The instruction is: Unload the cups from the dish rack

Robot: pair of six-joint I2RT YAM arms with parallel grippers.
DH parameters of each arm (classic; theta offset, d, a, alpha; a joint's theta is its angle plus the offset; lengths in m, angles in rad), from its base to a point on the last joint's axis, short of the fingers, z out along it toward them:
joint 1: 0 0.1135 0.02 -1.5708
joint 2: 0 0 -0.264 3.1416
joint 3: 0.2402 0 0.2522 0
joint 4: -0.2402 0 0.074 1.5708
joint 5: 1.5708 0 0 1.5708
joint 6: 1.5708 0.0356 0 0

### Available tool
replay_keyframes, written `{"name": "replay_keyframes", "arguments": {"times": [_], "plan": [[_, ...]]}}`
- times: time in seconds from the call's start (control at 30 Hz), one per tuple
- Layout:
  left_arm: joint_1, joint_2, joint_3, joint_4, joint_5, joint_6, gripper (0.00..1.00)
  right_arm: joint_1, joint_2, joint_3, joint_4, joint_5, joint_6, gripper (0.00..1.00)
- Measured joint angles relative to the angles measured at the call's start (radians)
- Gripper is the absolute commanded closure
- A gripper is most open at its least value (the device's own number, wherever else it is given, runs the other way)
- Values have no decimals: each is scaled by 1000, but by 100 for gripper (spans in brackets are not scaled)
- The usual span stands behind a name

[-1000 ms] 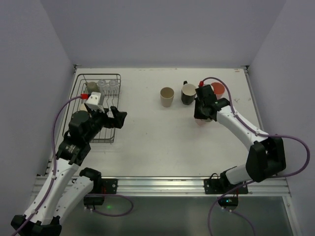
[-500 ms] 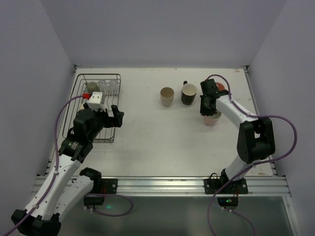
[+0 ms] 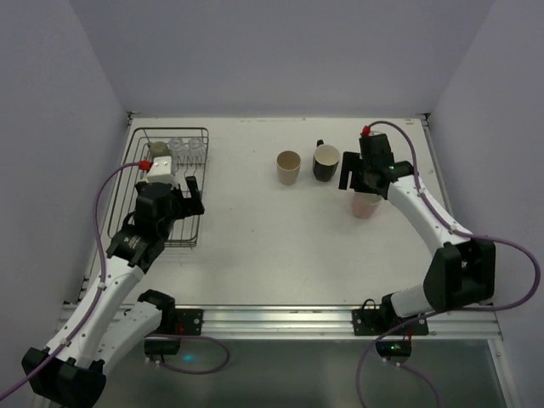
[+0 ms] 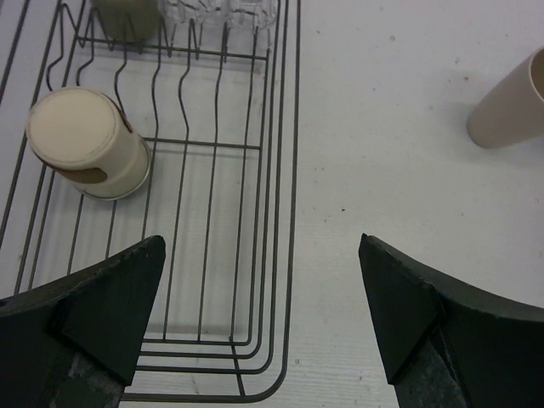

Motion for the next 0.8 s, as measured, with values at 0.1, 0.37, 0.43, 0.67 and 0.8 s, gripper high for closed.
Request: {"name": "replay_keyframes", "arguments": {"times": [0.1, 0.37, 0.43, 0.67, 0.8], "plan": [[0, 2, 21, -14, -79, -30, 0, 11, -140, -58, 58, -30, 7, 15], [103, 155, 121, -17, -163, -65, 0, 35, -435, -236, 234, -147, 21, 15], [199, 203, 122, -14, -156, -75, 0, 35, -456, -251, 256, -175, 24, 15], [294, 363, 136, -1, -148, -89, 1, 37, -473, -274, 296, -241, 34, 16], [380, 436, 136, 24, -118, -104, 2, 37, -491, -288, 302, -262, 34, 16]]}}
